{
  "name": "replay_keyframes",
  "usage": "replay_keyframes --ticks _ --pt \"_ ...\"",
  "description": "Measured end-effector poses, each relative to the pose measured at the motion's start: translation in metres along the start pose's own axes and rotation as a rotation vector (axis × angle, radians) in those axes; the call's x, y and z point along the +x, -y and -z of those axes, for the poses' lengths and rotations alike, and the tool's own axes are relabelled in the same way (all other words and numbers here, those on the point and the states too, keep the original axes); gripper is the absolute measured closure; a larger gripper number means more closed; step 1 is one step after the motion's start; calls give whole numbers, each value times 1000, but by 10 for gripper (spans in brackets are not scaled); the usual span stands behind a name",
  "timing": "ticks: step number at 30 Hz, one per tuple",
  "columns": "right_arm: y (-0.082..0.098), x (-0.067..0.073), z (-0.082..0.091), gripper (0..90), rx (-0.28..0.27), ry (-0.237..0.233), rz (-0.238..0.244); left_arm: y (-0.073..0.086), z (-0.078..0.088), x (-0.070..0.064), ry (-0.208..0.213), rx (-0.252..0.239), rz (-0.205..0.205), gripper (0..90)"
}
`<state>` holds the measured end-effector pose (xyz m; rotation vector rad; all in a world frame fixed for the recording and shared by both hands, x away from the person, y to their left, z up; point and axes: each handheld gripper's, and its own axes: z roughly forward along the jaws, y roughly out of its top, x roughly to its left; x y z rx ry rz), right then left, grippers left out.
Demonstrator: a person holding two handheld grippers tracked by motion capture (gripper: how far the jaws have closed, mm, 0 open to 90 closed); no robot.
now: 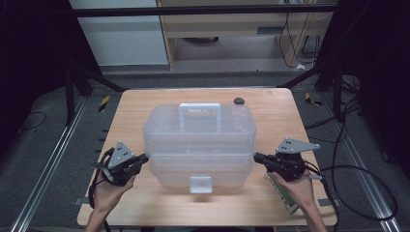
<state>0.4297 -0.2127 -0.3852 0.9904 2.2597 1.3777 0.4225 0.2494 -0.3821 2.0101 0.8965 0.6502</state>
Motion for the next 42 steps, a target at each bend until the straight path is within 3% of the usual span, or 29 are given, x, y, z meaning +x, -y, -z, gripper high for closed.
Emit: replay_keyframes --ticks 42 --pt "-26 -13 -4 900 -57 13 -4 -27 -6 11 -17 -63 22 898"
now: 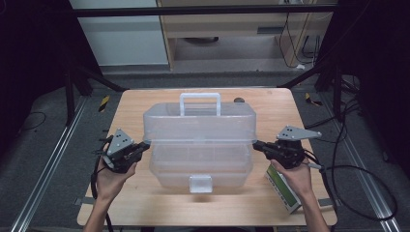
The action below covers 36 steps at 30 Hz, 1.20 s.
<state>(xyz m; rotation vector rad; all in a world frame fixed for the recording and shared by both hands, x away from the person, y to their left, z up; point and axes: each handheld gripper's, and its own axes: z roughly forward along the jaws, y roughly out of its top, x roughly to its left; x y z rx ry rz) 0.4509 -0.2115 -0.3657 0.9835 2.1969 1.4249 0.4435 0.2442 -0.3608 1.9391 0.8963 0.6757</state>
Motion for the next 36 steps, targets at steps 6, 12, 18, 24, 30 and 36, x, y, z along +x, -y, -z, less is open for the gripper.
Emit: replay_keyframes --ticks 6,12,18,24,30,36 --pt "-2 0 0 900 -1 9 5 0 -1 0 3 -7 8 898" --pt "-2 0 -1 900 3 16 9 4 -2 -3 -4 -3 11 879" --pt "-2 0 -1 900 -1 7 7 13 -3 -5 -50 9 19 848" --pt "-2 1 0 900 -1 10 12 16 -4 -5 -116 -26 35 694" --pt "-2 1 0 900 1 8 13 14 -4 -10 -151 -63 24 598" --pt "-2 1 0 900 2 7 15 10 -4 -10 -166 -108 27 614"
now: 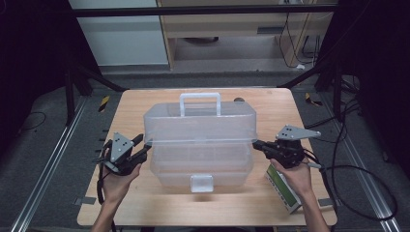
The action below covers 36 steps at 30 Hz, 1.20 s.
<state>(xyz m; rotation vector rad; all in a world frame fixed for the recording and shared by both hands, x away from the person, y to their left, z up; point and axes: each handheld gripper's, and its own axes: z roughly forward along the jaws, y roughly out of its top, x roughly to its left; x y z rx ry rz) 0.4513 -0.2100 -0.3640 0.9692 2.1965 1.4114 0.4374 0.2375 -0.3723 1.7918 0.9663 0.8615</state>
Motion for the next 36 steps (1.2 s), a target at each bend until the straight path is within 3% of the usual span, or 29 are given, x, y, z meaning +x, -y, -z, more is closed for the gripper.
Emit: replay_keyframes --ticks 7,15,24,27,36 --pt "0 1 0 900 -5 -3 -1 1 -3 -3 -8 -27 -12 669" --pt "1 1 0 891 8 15 9 0 -2 -5 -34 -24 -43 692" --pt "15 -1 -5 743 102 68 -12 -2 -2 -5 -38 -14 -40 696" --pt "22 0 -8 673 164 95 -13 -2 -2 -5 -39 -12 -40 696" --pt "34 0 -15 649 194 96 -60 -3 -2 -5 -38 -8 -35 696"
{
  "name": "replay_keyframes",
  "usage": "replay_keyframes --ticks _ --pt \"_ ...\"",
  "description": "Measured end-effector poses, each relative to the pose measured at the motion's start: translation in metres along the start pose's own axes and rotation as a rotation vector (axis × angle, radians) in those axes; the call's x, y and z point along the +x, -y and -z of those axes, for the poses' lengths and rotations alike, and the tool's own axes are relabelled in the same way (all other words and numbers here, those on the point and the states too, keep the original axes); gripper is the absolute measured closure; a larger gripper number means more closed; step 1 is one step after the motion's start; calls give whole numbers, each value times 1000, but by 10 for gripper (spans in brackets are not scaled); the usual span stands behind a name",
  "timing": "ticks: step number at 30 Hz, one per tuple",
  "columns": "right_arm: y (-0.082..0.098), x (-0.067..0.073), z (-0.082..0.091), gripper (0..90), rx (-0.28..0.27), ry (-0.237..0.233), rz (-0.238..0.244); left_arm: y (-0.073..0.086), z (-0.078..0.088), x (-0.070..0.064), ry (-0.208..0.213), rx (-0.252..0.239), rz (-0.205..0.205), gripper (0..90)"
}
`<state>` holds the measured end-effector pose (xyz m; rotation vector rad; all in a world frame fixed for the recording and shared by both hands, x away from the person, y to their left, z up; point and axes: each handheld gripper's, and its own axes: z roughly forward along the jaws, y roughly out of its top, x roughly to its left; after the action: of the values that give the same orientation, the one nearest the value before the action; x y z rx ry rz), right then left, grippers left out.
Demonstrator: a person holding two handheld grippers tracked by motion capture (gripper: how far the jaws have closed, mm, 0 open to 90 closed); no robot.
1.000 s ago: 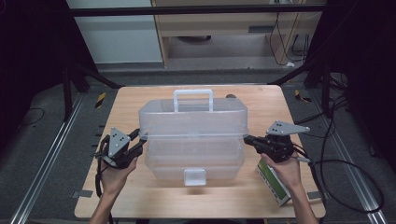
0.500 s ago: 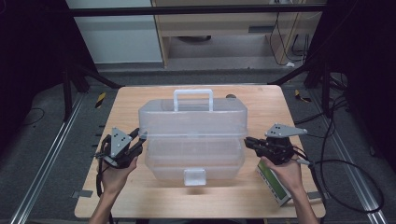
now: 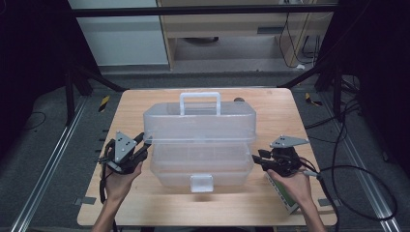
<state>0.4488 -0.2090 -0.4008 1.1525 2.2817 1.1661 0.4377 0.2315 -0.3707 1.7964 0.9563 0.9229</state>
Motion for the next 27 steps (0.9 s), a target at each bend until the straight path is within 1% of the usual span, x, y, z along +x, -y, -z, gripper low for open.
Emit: replay_keyframes --ticks 11,14,17,20,22,27 --pt "1 2 -10 645 29 -5 -7 -1 0 1 1 3 3 697" --pt "1 3 -13 646 42 -4 -30 -1 0 1 2 5 5 698" --pt "0 4 -16 659 52 1 -46 -2 0 2 3 6 10 699" --pt "0 5 -16 695 52 -5 -58 -3 0 2 1 9 8 699" --pt "0 6 -16 716 49 -3 -49 -3 -1 3 4 10 9 700" --pt "0 5 -17 744 53 -22 -59 -5 -1 3 2 11 10 702"
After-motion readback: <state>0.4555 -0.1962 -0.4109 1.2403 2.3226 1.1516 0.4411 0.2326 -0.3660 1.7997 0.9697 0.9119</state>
